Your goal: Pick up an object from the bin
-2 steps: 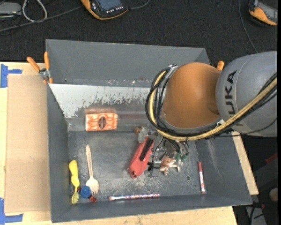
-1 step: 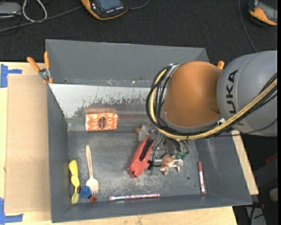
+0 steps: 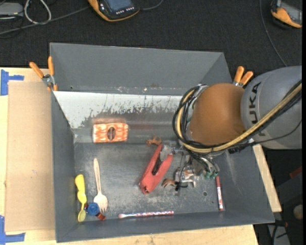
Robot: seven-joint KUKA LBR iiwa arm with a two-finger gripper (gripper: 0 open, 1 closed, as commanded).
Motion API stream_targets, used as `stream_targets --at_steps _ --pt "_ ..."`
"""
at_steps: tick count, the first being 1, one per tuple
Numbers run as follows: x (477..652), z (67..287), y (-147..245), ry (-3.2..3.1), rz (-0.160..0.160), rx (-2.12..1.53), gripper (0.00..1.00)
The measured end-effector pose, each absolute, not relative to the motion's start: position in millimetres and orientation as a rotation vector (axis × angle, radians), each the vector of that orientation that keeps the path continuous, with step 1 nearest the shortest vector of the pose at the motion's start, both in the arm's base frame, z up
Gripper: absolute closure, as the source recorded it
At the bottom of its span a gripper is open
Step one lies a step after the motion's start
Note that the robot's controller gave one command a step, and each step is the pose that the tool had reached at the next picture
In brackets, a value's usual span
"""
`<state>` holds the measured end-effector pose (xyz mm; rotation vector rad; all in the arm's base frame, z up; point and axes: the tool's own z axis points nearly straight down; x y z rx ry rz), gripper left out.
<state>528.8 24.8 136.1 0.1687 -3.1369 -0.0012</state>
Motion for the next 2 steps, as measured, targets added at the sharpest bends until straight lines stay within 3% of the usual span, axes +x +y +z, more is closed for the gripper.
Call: stream_targets --at_steps 1,2 --pt "551.9 89 -12 -3.056 -0.001 0.759 0.00" --pt "538.3 73 -67 -3.085 -0.004 0.565 0.00"
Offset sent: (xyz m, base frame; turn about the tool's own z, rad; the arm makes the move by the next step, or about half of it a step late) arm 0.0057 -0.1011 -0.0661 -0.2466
